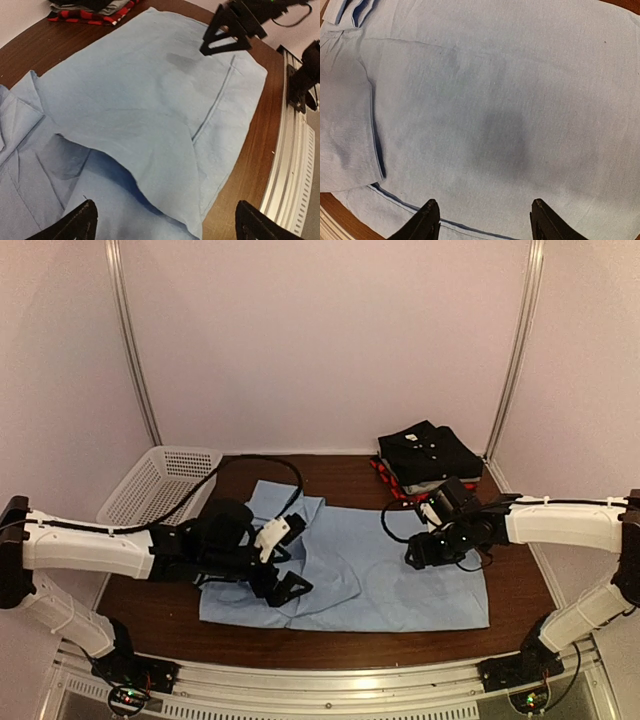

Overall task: Fold and stack the long sleeve shirts
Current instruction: Place the sleeve of the 1/3-folded shirt, then pick up the sleeve from the 1/3-folded shirt.

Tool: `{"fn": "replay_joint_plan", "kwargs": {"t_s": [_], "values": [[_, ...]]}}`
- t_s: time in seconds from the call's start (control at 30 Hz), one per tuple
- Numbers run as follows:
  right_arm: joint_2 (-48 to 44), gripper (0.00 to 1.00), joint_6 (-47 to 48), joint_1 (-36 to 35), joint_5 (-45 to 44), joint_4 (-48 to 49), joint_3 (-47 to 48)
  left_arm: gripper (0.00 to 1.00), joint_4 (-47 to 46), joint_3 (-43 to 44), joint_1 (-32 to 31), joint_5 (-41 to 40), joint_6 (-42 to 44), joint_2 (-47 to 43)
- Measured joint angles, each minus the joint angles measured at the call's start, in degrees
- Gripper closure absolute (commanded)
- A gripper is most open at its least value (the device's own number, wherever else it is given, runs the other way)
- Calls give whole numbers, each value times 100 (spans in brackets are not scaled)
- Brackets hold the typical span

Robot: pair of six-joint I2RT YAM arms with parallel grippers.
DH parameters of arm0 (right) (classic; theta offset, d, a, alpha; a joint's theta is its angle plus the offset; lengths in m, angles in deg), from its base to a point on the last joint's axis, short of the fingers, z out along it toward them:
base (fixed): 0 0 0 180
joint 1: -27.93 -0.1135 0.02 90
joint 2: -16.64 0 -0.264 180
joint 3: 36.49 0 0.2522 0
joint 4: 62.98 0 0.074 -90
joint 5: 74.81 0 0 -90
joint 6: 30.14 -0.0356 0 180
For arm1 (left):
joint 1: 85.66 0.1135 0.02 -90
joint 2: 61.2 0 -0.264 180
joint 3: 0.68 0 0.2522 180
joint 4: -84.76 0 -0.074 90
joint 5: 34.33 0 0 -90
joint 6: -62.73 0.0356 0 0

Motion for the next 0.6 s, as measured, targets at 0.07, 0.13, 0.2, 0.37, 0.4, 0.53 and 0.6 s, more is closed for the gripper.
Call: {"fn": "replay_joint_plan", "kwargs": {"t_s": [0.07,0.13,0.2,0.37,0.4,0.53,0.6], "values": [[0,37,0,0,2,33,0,2,79,116,337,116,-350,-15],[0,37,2,0,13,63,0,2,199,267,887,201,-710,50],[0,37,4,0,20,83,0,2,306,439,1193,275,-1102,164],[66,37,7,0,76,201,-11,9,424,885,1353,619,-1858,730],[79,37,7,0,87,216,-17,13,435,988,1351,697,-1967,894],[94,37,7,0,133,326,-98,29,511,1335,1349,907,-2269,1526],[94,37,7,0,155,358,-146,37,511,1473,1349,953,-2356,1847]]}}
